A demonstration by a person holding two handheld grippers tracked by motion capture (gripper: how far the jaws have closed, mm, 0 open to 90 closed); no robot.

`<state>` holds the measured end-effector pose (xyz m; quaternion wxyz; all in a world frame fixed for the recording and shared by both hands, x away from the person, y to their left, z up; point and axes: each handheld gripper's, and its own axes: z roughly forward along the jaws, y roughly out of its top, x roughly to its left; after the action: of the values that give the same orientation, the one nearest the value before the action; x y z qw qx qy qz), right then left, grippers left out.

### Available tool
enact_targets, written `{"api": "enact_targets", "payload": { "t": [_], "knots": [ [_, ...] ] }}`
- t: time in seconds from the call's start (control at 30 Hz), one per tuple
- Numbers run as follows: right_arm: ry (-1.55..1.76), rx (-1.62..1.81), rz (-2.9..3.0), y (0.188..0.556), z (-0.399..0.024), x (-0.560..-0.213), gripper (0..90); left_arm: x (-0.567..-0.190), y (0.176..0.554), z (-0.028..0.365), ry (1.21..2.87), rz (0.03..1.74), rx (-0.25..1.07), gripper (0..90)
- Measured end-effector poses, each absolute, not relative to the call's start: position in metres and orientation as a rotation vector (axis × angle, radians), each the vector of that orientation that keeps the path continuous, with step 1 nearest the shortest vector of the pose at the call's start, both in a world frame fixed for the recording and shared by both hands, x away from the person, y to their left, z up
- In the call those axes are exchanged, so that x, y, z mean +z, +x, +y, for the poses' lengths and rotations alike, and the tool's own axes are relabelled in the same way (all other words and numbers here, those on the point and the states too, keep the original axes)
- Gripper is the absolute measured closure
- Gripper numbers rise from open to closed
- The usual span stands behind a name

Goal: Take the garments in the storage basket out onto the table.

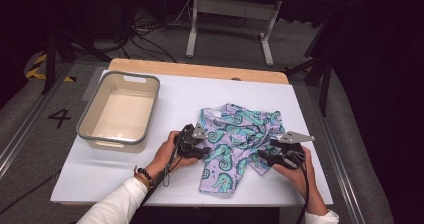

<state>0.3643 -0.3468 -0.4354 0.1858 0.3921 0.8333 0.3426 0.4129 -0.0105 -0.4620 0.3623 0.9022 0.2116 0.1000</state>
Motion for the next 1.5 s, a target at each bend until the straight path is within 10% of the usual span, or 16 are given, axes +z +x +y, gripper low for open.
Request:
{"api": "enact_targets", "payload": {
  "t": [0.13, 0.6, 0.73, 0.9, 1.17, 1.5],
  "knots": [
    [1.110, 0.921, 2.396, 0.362, -0.347, -0.447, 33.3, -0.460, 0.418, -0.013, 2.360, 0.547, 0.336, 87.9],
    [1.144, 0.884, 2.421, 0.348, -0.362, -0.446, 85.4, -0.449, 0.438, 0.015, 2.298, 0.861, 0.453, 88.1],
    [1.119, 0.856, 2.426, 0.338, -0.365, -0.442, 84.2, -0.441, 0.432, 0.017, 2.192, 0.756, 0.406, 66.9],
    [1.088, 0.964, 2.361, 0.335, -0.360, -0.433, 59.5, -0.430, 0.420, -0.003, 2.159, 0.553, 0.406, 44.6],
    [1.075, 0.901, 2.406, 0.344, -0.341, -0.449, 51.3, -0.441, 0.426, -0.055, 2.272, 0.425, 0.310, 33.1],
    [1.076, 0.980, 2.438, 0.343, -0.340, -0.452, 82.0, -0.454, 0.441, -0.068, 2.378, 0.464, 0.325, 83.6]
  ]
}}
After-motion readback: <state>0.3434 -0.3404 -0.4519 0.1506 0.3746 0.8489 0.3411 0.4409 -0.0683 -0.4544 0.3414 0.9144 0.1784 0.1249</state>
